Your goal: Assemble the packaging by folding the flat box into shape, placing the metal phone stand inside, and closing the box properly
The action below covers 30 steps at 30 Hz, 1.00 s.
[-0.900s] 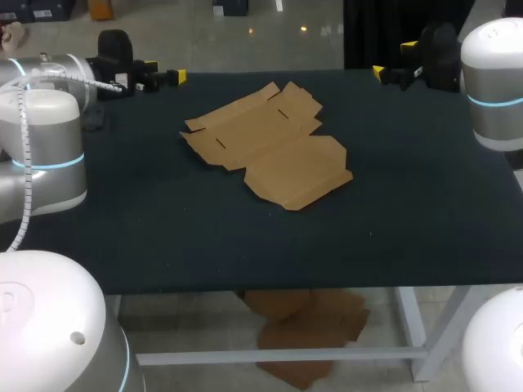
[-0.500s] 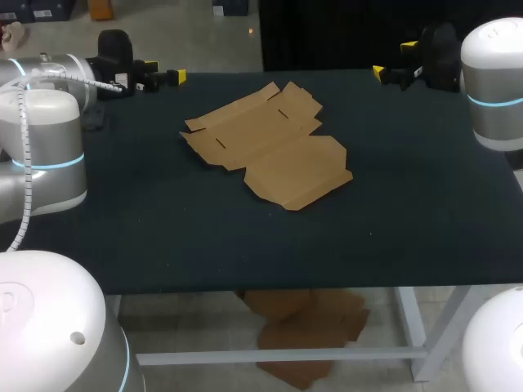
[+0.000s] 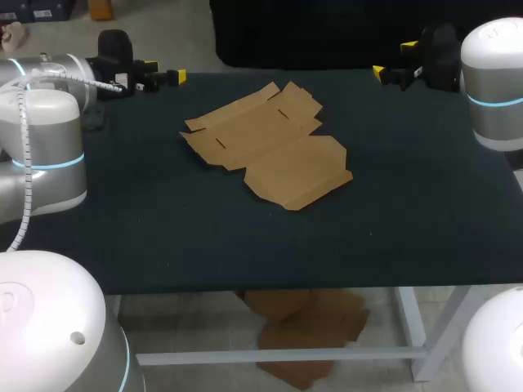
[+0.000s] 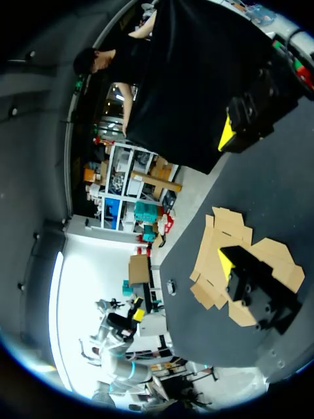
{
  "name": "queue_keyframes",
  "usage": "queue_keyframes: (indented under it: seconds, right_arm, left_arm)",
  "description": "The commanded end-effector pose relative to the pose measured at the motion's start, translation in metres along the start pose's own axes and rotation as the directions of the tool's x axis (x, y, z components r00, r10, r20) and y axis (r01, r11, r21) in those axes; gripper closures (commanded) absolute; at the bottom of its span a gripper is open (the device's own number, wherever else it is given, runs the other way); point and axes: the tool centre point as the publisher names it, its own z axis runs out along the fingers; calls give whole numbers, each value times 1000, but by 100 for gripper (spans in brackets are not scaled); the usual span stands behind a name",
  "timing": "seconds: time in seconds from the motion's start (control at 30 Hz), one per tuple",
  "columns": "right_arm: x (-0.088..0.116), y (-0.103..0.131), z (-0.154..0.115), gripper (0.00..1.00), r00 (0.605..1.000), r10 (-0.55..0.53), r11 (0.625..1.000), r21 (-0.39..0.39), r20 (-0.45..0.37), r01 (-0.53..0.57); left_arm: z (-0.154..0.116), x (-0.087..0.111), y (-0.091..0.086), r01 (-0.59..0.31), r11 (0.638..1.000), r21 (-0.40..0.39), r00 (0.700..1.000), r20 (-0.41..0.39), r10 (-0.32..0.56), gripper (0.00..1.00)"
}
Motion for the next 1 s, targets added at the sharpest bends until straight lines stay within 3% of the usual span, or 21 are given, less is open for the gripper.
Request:
queue_keyframes:
  seconds: [0.03,0.43,0.57,0.6,0.73,0.8,0.87,0.9,0.93,1.0]
  right_arm:
    - [1,0,0,0,1000,0,1000,-3,2,0]
    - [-2,1,2,0,1000,19,1000,13,-10,-19]
    - [-6,2,7,0,993,122,988,98,-8,-121]
    - [-7,2,9,0,991,130,986,109,-21,-127]
    - [-12,-2,3,0,974,227,958,183,-22,-220]
    - [-12,-5,-1,0,967,254,944,222,-20,-243]
    - [-12,-9,-5,0,953,304,918,272,-10,-289]
    - [-9,-11,-8,0,953,301,919,273,-24,-283]
    - [-7,-13,-11,0,943,330,906,294,-37,-305]
    - [-3,-19,-17,0,932,360,885,329,-35,-329]
  left_arm:
    - [0,0,0,0,1000,0,1000,0,0,0]
    - [3,0,-5,14,1000,15,1000,-4,-14,0]
    - [11,-4,-9,124,992,-25,992,19,-123,0]
    - [12,-6,-11,162,986,-45,987,17,-161,0]
    - [14,-11,-13,337,933,-122,938,131,-322,0]
    - [11,-9,-12,386,905,-180,916,186,-354,0]
    - [8,-5,-11,422,873,-244,905,171,-390,0]
    - [7,-5,-10,449,858,-248,889,218,-402,0]
    - [6,-3,-8,442,856,-267,894,210,-396,0]
    - [3,1,-4,480,824,-300,874,238,-423,0]
